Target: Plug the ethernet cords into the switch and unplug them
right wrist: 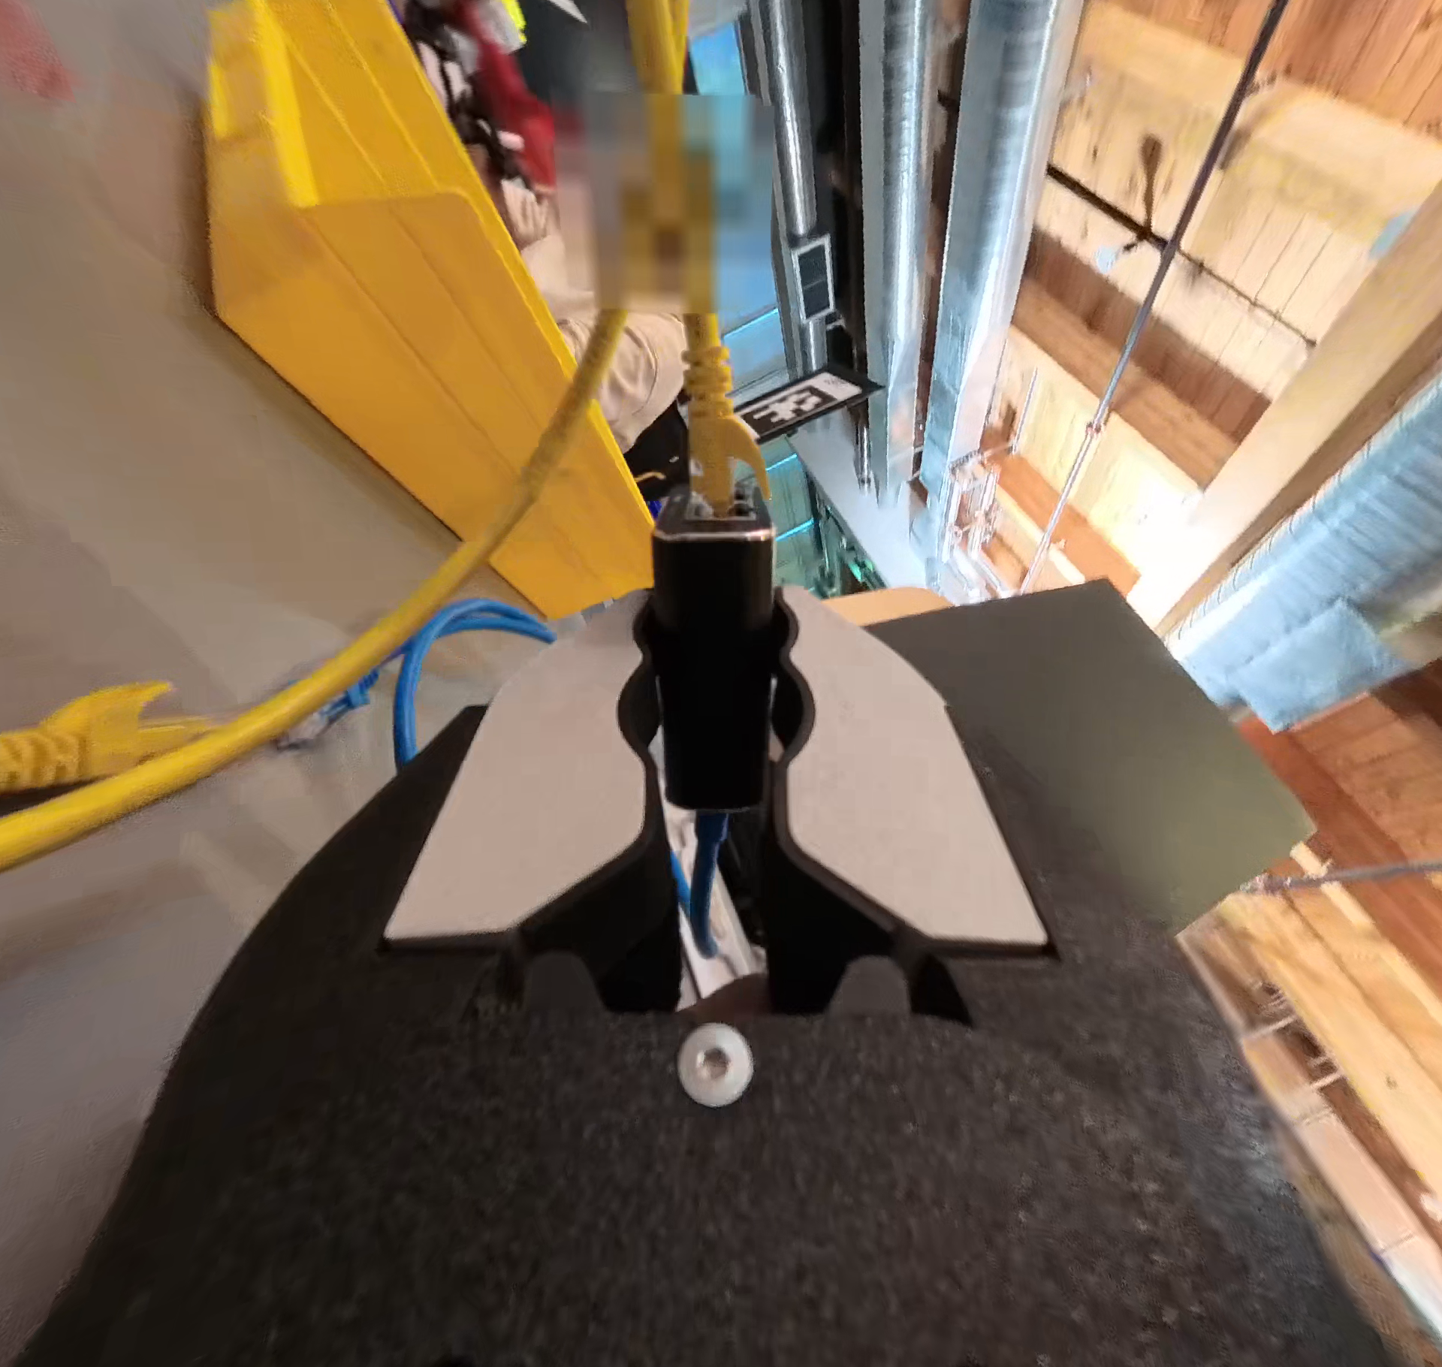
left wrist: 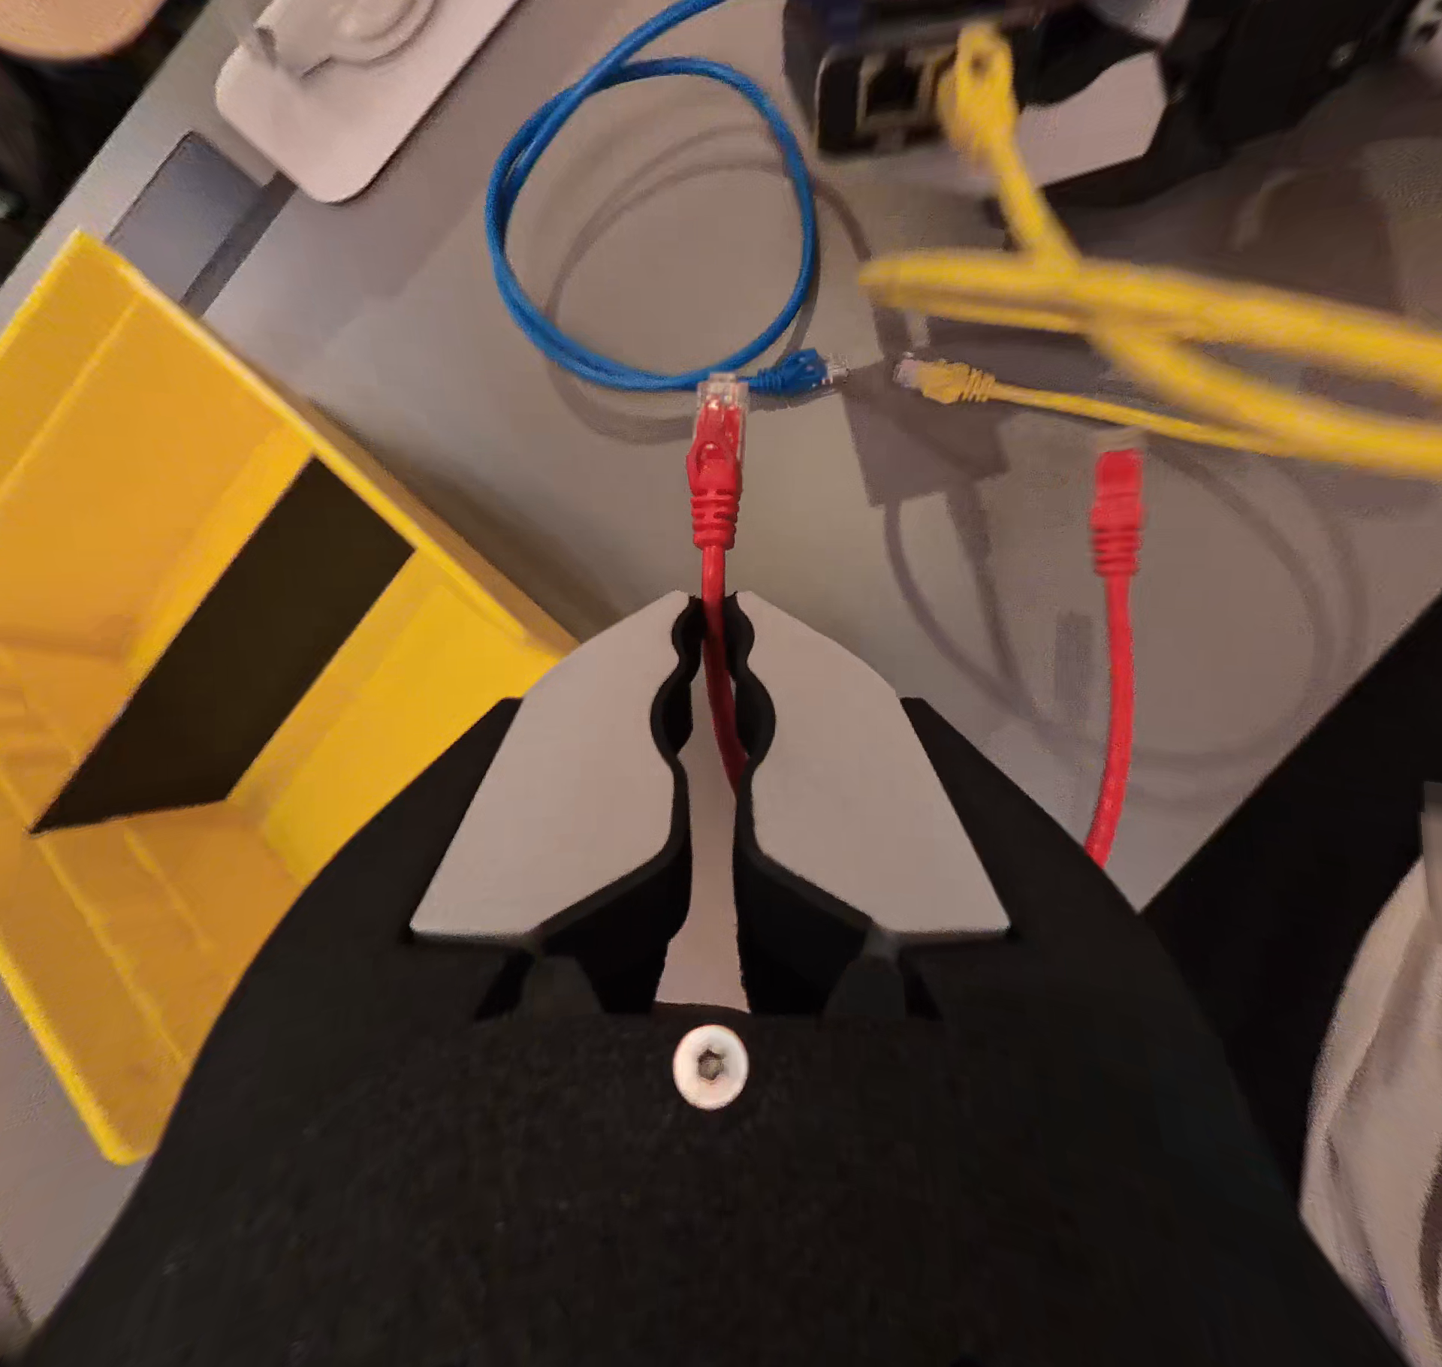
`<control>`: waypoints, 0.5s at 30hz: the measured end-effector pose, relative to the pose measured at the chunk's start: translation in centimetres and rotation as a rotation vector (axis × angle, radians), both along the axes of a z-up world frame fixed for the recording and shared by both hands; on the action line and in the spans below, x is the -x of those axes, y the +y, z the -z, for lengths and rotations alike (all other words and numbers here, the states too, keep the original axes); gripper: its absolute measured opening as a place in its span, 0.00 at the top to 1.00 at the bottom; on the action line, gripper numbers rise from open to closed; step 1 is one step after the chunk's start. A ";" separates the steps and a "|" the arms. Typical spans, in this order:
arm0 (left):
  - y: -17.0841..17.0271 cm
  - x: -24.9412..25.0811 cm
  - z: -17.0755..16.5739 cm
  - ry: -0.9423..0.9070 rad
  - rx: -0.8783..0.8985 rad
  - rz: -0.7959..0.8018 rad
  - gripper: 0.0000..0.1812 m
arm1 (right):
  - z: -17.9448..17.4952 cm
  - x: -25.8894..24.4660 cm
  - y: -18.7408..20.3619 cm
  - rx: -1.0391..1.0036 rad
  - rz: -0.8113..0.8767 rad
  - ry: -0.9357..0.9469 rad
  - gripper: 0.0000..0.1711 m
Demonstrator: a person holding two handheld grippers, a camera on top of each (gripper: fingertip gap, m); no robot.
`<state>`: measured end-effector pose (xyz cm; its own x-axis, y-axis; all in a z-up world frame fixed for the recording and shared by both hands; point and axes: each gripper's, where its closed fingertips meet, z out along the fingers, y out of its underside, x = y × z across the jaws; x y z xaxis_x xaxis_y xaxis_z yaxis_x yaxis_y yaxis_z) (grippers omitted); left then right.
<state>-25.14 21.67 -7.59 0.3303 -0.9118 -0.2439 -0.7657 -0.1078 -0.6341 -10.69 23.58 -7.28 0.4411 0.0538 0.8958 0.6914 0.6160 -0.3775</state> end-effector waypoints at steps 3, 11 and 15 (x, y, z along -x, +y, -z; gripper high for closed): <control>-0.5 -2.1 -0.9 0.072 0.042 0.105 0.98 | 0.8 1.0 -0.6 -0.040 -0.004 -0.102 0.86; -1.0 -5.6 1.3 0.145 0.143 0.146 0.97 | 2.2 1.6 -0.3 -0.038 0.022 -0.182 0.86; -1.1 -6.0 2.1 0.120 0.189 0.127 0.97 | 2.5 1.6 0.0 -0.029 0.032 -0.188 0.86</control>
<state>-19.11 20.54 -9.65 0.1892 -0.9773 -0.0957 -0.8494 -0.1139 -0.5154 -12.28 23.54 -9.82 0.2669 0.0158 0.9636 0.7673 0.6016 -0.2224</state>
